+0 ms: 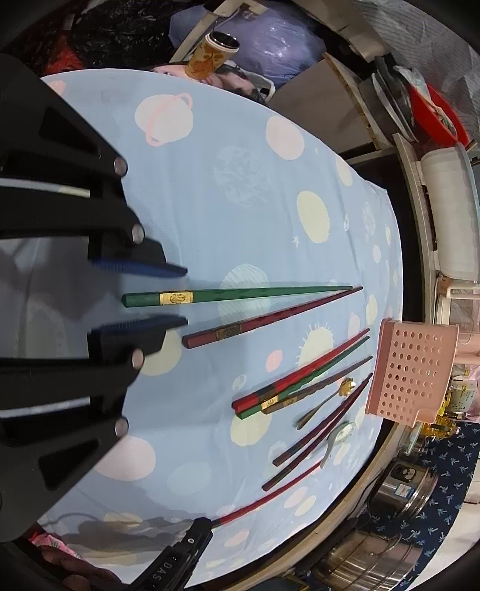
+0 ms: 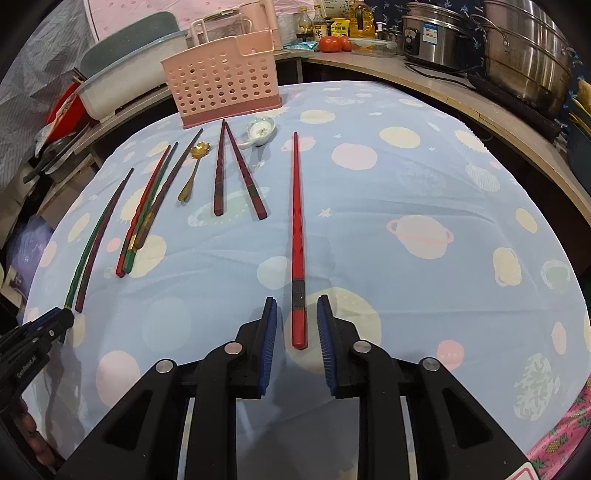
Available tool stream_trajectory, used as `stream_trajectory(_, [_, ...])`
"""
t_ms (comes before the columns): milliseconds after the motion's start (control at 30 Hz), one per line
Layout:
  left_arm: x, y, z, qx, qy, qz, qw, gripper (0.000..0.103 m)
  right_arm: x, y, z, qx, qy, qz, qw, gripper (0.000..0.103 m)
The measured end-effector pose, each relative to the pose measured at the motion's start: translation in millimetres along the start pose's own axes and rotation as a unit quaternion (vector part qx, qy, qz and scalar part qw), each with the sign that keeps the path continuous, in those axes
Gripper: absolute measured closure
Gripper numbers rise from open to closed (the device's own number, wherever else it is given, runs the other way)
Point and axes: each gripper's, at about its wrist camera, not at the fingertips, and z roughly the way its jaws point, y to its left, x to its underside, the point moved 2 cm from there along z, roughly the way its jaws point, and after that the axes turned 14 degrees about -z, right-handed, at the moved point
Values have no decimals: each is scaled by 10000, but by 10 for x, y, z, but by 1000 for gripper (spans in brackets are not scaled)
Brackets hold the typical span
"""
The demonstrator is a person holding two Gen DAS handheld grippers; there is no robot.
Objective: Organize utensils
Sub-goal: 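Close the left tool on the green chopstick while the right tool closes on the red chopstick, then lift both held chopsticks and carry them over the pink utensil holder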
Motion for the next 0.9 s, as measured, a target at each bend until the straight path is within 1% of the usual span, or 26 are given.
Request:
stream_trajectory(67, [22, 28, -28, 32, 21, -26, 10000, 96, 16, 9, -21, -19, -2, -31, 10000, 96])
stream_trajectory(167, [61, 53, -85, 44, 25, -19, 10000, 96, 45, 11, -82, -55, -42, -29, 10000, 96])
stream_trajectory(300, [63, 100, -211, 105, -4, -109, 9999, 96, 59, -6, -270, -102, -228, 14, 9997, 96])
stream_trajectory(467, [-25, 109, -516, 223, -294, -124, 9992, 96, -23, -66, -599, -107, -594, 86, 9981, 96])
stream_trajectory(700, [-285, 19, -919, 444, -801, -115, 9957, 96, -246, -134, -997, -133, -1118, 144, 9935, 96])
stream_trajectory(900, [-654, -95, -1103, 581, -1142, 33, 9918, 96, -515, -173, -1245, -144, -1507, 53, 9885, 96])
